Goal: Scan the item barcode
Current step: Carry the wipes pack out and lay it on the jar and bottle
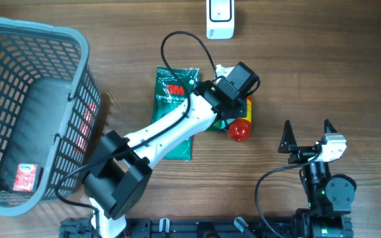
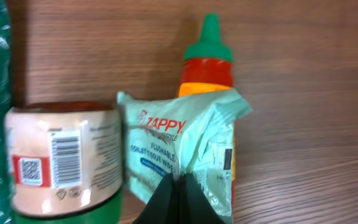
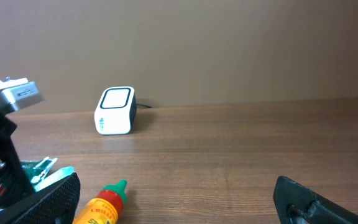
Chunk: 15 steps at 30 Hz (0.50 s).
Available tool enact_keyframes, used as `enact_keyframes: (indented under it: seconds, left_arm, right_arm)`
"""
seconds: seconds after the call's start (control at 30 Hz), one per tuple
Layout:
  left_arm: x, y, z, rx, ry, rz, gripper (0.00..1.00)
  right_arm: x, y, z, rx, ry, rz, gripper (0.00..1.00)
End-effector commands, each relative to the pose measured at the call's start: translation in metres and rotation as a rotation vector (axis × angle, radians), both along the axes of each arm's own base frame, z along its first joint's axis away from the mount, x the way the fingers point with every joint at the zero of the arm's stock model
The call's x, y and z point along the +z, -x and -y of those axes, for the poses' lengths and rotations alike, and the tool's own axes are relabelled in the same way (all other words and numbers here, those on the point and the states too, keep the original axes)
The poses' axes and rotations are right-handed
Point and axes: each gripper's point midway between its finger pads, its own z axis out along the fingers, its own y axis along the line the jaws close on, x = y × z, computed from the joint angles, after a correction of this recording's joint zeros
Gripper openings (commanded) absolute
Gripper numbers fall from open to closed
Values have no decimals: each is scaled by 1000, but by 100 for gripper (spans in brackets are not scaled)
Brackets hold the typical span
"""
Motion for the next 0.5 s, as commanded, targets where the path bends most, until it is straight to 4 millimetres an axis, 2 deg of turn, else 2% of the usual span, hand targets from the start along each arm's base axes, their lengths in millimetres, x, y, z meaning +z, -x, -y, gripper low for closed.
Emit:
enact_keyframes:
  seconds: [0.0,0.03,0.1,0.2,0.3,0.37,0.43,0.47]
  left_arm:
    - [6,-7,-5,1,-31,40,17]
    - [9,-8,-5,1,-25,45,23]
    - [20,-10,-3,1,-6,63,44]
    - [48,-13,0,1,33,103,65]
    - [87,-18,-2,-9,74,171,75]
    - [113,-23,-12,17,93,212,76]
    - [148,-29,-32,61,112,271,77]
    - [158,-31,-40,82,113,290,77]
  right_arm:
    - [2,0,-2,11,13,10,100]
    - [2,0,-2,11,13,10,100]
    - [2,0,-2,11,13,10,100]
    - [2,0,-2,11,13,10,100]
    - [2,0,-2,12,13,10,100]
    - [2,0,-2,12,13,10,100]
    - [2,0,-2,11,13,10,100]
    - [2,0,-2,11,13,10,100]
